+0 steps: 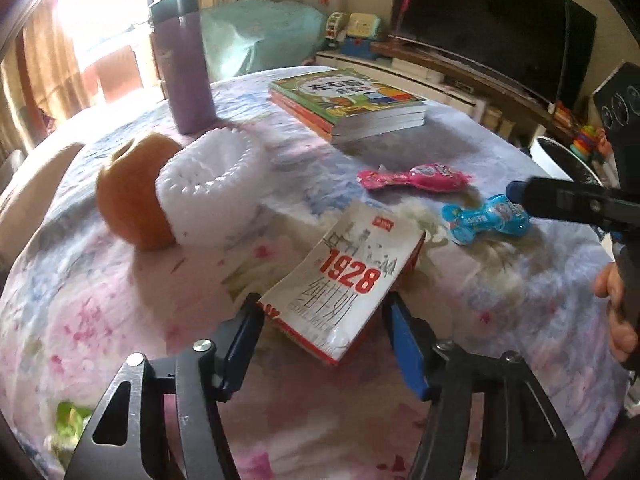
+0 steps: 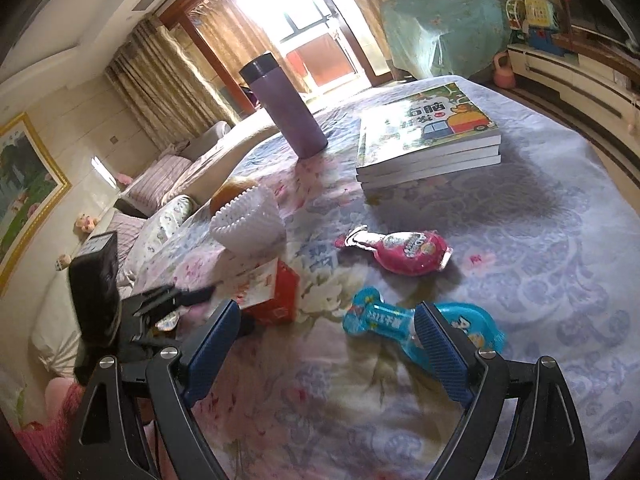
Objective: Collect trash
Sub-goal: 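Grasp the white milk carton with the left gripper while the right gripper grasps the white mesh fruit net, then carry the white carton and mesh net toward the trash bin with both grippers, then open both grippers to drop the carton and mesh net into the bin, then move both grippers back toward the bottles on the table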
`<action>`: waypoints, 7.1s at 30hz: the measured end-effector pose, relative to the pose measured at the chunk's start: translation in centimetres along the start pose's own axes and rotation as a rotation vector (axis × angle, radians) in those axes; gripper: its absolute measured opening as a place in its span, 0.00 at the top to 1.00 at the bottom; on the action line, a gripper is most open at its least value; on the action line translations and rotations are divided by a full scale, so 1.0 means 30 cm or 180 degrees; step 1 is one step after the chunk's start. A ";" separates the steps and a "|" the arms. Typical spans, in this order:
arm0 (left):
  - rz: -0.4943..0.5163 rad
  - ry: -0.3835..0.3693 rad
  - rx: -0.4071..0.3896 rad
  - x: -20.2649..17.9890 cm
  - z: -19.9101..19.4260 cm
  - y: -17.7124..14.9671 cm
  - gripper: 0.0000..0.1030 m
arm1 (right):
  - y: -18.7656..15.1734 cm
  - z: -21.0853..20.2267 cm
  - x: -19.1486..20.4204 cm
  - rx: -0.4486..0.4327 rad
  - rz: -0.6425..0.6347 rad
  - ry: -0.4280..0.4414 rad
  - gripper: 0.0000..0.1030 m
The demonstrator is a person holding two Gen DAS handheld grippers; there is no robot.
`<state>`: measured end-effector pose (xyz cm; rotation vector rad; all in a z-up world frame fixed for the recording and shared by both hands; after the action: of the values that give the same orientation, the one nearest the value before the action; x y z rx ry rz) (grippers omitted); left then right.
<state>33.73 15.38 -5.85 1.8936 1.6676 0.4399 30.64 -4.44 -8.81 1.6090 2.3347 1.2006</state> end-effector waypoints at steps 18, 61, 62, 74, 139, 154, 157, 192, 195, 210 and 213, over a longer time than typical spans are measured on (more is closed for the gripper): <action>-0.1382 0.0278 -0.0362 0.087 -0.240 -0.330 0.47 | 0.118 0.318 0.257 0.0187 -0.0287 0.0189 0.12; -0.0854 -0.0161 -0.0348 -0.457 -0.204 -0.213 0.50 | -0.201 -0.412 -0.185 -0.0333 0.0102 -0.0386 0.76; -0.0829 -0.0170 -0.0344 -0.474 -0.200 -0.207 0.50 | -0.211 -0.426 -0.198 -0.0344 0.0117 -0.0396 0.76; -0.0499 -0.0298 -0.0295 -0.669 -0.165 -0.150 0.50 | -0.299 -0.553 -0.296 -0.0475 0.0273 -0.0540 0.76; 0.0266 -0.0570 -0.0186 -1.139 0.121 0.182 0.50 | -0.232 -0.806 -0.747 -0.0576 0.0684 -0.1140 0.75; 0.0336 -0.0548 -0.0051 -1.211 0.230 0.252 0.49 | -0.212 -0.764 -0.802 -0.0388 0.0639 -0.1233 0.74; 0.0332 -0.0539 -0.0041 -1.223 0.246 0.261 0.49 | -0.207 -0.762 -0.812 -0.0368 0.0645 -0.1249 0.73; -0.0360 -0.0473 -0.0139 -0.873 0.049 0.027 0.41 | -0.211 -0.723 -0.595 -0.0583 0.0491 -0.0968 0.22; -0.0501 -0.0470 -0.0132 -0.801 0.020 -0.006 0.40 | -0.217 -0.689 -0.540 -0.0570 0.0442 -0.0871 0.20; -0.1080 -0.0199 -0.0080 -0.479 -0.082 -0.160 0.36 | -0.216 -0.460 -0.322 -0.0290 0.0104 -0.0470 0.17; -0.1183 -0.0155 -0.0056 -0.424 -0.090 -0.177 0.36 | -0.205 -0.405 -0.283 -0.0230 -0.0010 -0.0454 0.17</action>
<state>25.84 3.80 -5.41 1.5208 1.9210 0.2536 24.26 -19.07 -7.27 1.6100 2.1815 1.1163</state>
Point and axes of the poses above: each gripper's, at about its wrist camera, not at the fingertips, and z roughly the way its jaws point, x to its left, y to its top, the point moved 3 cm from there along z, roughly the way its jaws point, and after that the axes turned 9 degrees about -z, right-handed, at the moved point
